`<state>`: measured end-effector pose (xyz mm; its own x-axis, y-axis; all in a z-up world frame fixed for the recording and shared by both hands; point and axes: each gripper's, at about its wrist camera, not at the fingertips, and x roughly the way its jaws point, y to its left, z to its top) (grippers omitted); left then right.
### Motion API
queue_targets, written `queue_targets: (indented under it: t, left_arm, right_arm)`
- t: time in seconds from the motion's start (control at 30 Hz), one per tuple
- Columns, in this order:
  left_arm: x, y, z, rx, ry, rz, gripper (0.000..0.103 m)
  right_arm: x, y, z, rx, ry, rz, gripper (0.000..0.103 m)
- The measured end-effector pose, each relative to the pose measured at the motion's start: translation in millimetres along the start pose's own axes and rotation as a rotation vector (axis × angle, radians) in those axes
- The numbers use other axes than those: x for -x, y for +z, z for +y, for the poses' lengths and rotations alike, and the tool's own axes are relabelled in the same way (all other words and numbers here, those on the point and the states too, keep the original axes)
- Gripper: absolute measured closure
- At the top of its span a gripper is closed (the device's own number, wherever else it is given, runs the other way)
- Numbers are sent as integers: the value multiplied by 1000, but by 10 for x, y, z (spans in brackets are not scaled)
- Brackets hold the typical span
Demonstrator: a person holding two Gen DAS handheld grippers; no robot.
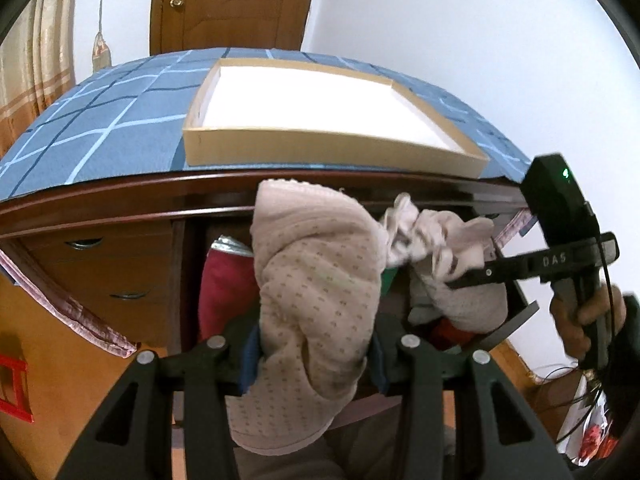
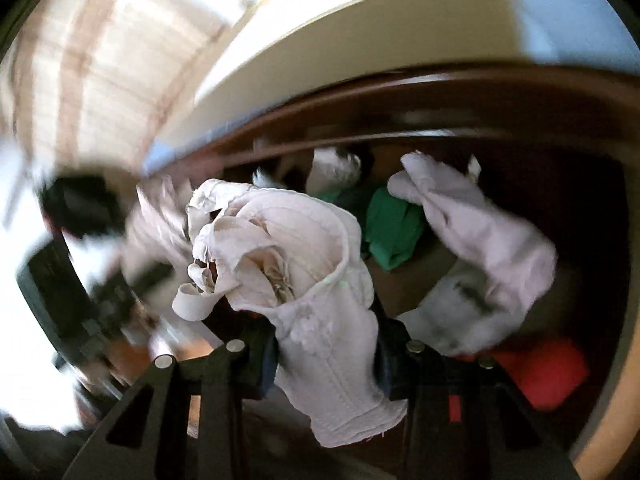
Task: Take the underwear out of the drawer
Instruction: 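Lift both held underwear items up toward the white tray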
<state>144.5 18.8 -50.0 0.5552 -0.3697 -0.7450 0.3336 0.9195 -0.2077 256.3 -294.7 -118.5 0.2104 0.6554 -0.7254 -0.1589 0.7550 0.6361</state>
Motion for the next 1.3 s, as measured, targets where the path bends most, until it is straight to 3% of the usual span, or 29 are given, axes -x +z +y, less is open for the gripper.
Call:
queue_targets:
  t: [0.1,0.23,0.43,0.67,0.93,1.1,1.3]
  left_arm:
    - [64,15,-36,-2,-5,-26,60]
    - [194,70,-48,-4,2,-76,60]
    - [414,312,26,35,6,-173,60]
    - [452,760,106,50,45,-262,60]
    - [193,1417,186,40,82,-314,60]
    - [-122,1721,302,59,131,-301,60]
    - [-478,1990,421,80,139,-253,60]
  right_arm:
    - [72,-39,-11,-146,105,-64,62]
    - [-55,2,256,-132,155,-133,62]
    - [334,189,491,-159,232,-272,61]
    - [671,555,528,-214,207,-398,61]
    - [555,1112,545,-338,200,-484,61]
    - [369,1446,496,-393,168,-500,61]
    - [124,1785,427,-456,102,-486,61]
